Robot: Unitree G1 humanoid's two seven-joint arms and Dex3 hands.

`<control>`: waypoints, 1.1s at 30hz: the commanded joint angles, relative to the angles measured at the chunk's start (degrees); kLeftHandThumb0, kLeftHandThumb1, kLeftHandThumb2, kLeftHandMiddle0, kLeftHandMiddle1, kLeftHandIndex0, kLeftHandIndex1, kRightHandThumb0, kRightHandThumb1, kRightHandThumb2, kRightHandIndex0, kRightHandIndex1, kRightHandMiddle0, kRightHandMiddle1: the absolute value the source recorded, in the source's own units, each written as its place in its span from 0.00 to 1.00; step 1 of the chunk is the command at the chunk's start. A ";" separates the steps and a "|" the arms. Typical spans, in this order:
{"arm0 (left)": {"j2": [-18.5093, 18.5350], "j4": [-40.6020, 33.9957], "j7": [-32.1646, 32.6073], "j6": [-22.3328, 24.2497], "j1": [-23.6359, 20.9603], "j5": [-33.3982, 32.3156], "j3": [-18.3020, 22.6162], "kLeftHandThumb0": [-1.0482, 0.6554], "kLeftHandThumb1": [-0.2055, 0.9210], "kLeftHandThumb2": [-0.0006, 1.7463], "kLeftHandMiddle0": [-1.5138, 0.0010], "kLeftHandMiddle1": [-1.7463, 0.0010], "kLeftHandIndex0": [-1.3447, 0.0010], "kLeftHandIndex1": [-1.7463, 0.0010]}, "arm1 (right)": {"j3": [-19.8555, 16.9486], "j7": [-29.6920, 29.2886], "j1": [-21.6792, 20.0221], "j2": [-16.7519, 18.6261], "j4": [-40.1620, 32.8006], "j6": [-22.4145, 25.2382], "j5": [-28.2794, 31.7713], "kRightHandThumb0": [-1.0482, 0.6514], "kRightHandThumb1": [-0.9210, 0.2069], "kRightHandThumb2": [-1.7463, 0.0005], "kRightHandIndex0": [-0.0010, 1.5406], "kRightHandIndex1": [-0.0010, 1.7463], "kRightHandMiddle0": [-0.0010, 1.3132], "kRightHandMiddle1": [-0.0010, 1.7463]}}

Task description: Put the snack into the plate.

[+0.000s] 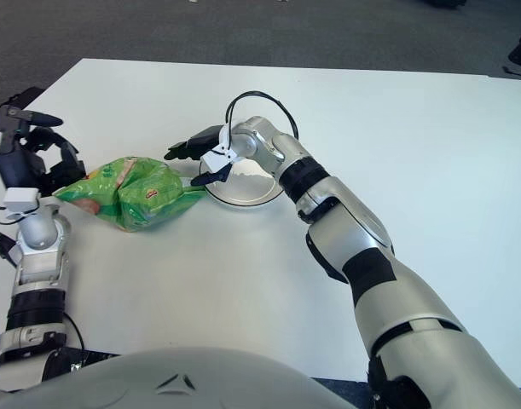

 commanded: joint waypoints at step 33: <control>0.08 -2.91 40.29 12.76 -9.48 24.15 12.06 0.37 0.67 0.59 0.48 0.00 0.67 0.00 | -1.02 -2.42 -2.15 1.05 4.47 -1.96 -0.49 0.36 0.00 0.39 0.02 0.01 0.00 0.24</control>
